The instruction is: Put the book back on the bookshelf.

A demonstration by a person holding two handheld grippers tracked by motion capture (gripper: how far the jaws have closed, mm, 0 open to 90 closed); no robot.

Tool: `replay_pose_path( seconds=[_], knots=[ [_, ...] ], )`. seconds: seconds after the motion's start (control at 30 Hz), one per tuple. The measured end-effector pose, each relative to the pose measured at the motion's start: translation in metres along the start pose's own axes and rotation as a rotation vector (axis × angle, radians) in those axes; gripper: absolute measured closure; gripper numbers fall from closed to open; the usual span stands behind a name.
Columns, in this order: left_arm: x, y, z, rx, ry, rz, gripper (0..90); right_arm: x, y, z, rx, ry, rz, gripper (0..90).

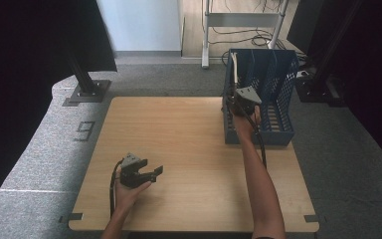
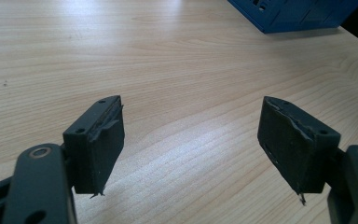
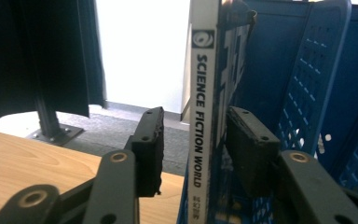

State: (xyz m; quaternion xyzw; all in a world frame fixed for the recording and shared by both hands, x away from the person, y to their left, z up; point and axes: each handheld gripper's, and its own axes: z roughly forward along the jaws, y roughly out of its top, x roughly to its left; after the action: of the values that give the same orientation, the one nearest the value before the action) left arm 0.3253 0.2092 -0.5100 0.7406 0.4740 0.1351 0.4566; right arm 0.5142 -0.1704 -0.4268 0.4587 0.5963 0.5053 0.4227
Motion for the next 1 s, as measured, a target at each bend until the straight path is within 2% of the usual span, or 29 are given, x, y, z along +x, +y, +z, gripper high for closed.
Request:
replay_pose_path(
  seconds=[0.1,0.27,0.43,0.53,0.73,1.0],
  knots=[
    [0.000,0.000,0.001,0.001,0.000,0.001,23.0,-0.001,0.002,-0.003,0.005,0.019,0.012,53.6],
    [-0.002,0.000,0.001,0.006,-0.004,0.003,23.0,0.000,0.004,-0.008,0.008,0.049,-0.005,52.8],
    [-0.002,0.000,0.001,0.009,-0.003,0.005,23.0,0.001,0.000,-0.012,0.002,0.040,-0.012,50.7],
    [-0.002,0.000,0.001,0.008,-0.004,0.004,23.0,-0.004,-0.002,-0.014,0.002,0.035,0.006,49.7],
    [-0.001,0.000,0.002,0.012,-0.002,0.006,23.0,-0.010,-0.003,-0.017,0.016,0.043,0.014,47.8],
    [-0.002,0.000,0.002,0.010,-0.004,0.008,23.0,-0.009,-0.001,-0.022,0.022,0.057,0.011,45.4]
  ],
)
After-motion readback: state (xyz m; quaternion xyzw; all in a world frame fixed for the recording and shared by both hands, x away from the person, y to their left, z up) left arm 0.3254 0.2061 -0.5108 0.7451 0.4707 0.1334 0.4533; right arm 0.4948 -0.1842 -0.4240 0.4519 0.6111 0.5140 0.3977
